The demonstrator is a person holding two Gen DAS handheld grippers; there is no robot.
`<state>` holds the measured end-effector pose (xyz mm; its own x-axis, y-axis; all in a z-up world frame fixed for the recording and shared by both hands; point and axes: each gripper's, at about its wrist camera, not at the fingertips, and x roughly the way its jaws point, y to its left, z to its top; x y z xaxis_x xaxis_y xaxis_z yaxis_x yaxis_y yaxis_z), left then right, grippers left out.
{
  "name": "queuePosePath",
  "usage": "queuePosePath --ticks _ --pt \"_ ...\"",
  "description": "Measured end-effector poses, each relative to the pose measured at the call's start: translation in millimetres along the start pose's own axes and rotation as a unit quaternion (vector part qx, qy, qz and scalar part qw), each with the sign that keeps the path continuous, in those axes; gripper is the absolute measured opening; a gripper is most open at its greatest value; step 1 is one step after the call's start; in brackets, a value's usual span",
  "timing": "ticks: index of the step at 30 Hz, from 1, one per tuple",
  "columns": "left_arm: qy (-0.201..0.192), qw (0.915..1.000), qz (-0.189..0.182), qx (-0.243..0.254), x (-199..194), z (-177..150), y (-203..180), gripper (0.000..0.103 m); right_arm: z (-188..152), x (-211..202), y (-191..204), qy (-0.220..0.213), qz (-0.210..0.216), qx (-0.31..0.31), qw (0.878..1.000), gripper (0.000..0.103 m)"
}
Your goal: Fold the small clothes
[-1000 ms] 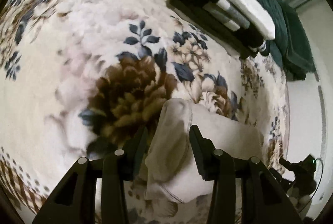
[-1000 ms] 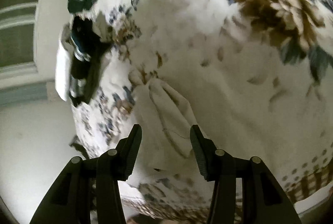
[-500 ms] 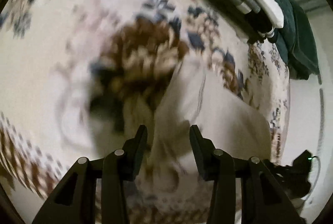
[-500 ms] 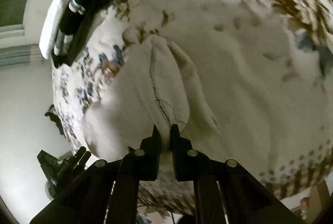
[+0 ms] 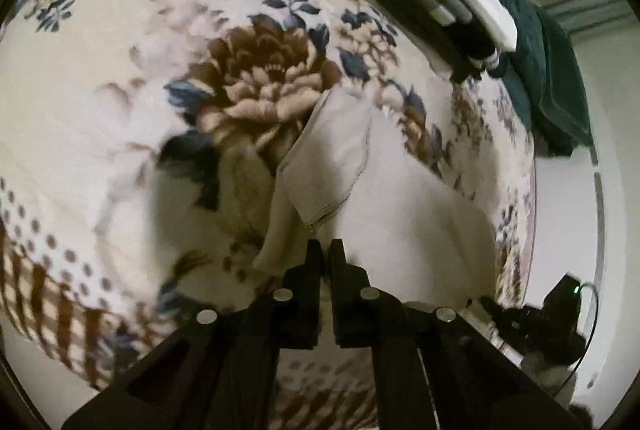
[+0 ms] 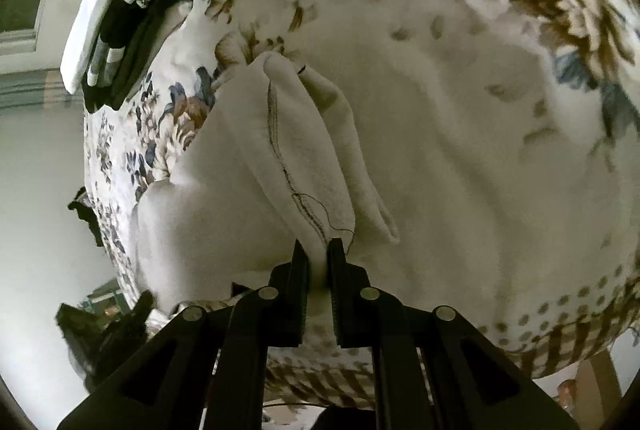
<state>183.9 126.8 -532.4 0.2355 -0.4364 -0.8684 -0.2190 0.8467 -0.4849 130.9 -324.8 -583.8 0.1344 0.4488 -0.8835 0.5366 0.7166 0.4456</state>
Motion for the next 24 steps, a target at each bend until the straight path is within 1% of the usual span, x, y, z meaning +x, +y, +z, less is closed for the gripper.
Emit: queuePosePath --ticks 2,4,6,7,8,9,10,11,12,13,14,15,17,18,19,20,21,22,23,24 --pt "0.017 0.9998 0.012 0.006 4.5 -5.2 6.9 0.003 -2.0 5.5 -4.2 0.011 -0.016 -0.001 1.000 0.010" --pt "0.047 0.9986 0.024 -0.005 10.9 -7.1 18.4 0.004 -0.1 18.6 -7.9 0.046 -0.037 -0.006 0.998 0.012" --pt "0.066 0.9969 0.036 -0.021 9.5 -3.9 26.2 0.005 4.7 24.9 -10.1 0.072 -0.058 -0.009 0.996 0.025" --pt "0.067 0.9966 0.043 -0.023 5.2 -1.0 28.4 0.005 7.7 22.1 -10.2 0.069 -0.063 -0.011 0.996 0.037" --pt "0.056 0.9971 0.046 -0.023 -1.0 6.6 27.7 0.007 12.2 13.8 -10.4 0.053 -0.065 -0.011 0.996 0.048" --pt "0.041 0.9983 0.037 -0.019 -6.8 14.3 24.9 0.010 15.5 6.8 -10.3 0.038 -0.062 -0.009 0.997 0.051" --pt "0.030 0.9991 0.028 -0.013 -9.1 20.9 21.7 0.022 19.7 -1.0 -10.6 0.019 -0.054 -0.007 0.998 0.052" --pt "0.016 0.9997 0.017 -0.002 -10.3 33.0 15.9 0.038 25.4 -8.0 -10.9 0.001 -0.041 -0.002 0.999 0.052" --pt "0.003 0.9999 0.011 0.007 -8.7 44.0 10.7 0.045 34.2 -13.6 -11.6 -0.018 -0.022 0.008 1.000 0.053" --pt "-0.006 0.9999 0.005 0.012 -5.3 52.8 6.7 0.054 42.2 -15.1 -12.2 -0.027 -0.007 0.017 0.999 0.053" --pt "-0.013 0.9997 -0.002 0.020 0.1 63.1 2.4 0.055 50.3 -14.2 -12.3 -0.033 0.008 0.027 0.999 0.053" --pt "-0.012 0.9995 -0.002 0.028 9.0 74.8 -3.1 0.055 60.8 -12.8 -12.1 -0.041 0.027 0.038 0.998 0.053" --pt "-0.002 0.9991 -0.012 0.040 29.5 94.9 -11.3 0.055 79.6 -8.5 -10.7 -0.049 0.046 0.057 0.996 0.053" --pt "0.004 0.9989 -0.003 0.048 41.2 102.9 -16.1 0.055 89.5 -4.1 -8.0 -0.048 0.058 0.061 0.995 0.053" --pt "0.010 0.9984 0.006 0.056 50.2 108.2 -19.4 0.053 96.4 1.5 -3.3 -0.046 0.067 0.061 0.995 0.053" --pt "0.018 0.9976 0.006 0.067 62.4 112.7 -22.5 0.049 104.9 9.9 0.7 -0.036 0.070 0.054 0.995 0.053" --pt "0.018 0.9972 0.011 0.072 69.0 113.8 -23.9 0.040 109.8 18.6 5.9 -0.025 0.069 0.050 0.996 0.053" --pt "0.019 0.9969 0.007 0.076 72.5 114.1 -24.4 0.013 112.9 23.9 7.5 -0.019 0.071 0.047 0.996 0.051" --pt "0.018 0.9967 0.009 0.079 74.9 113.5 -24.2 0.013 114.2 27.4 9.5 -0.022 0.068 0.041 0.997 0.029" --pt "0.011 0.9967 0.010 0.080 74.7 112.4 -22.1 0.012 113.8 27.2 12.4 -0.036 0.056 0.031 0.997 0.015"
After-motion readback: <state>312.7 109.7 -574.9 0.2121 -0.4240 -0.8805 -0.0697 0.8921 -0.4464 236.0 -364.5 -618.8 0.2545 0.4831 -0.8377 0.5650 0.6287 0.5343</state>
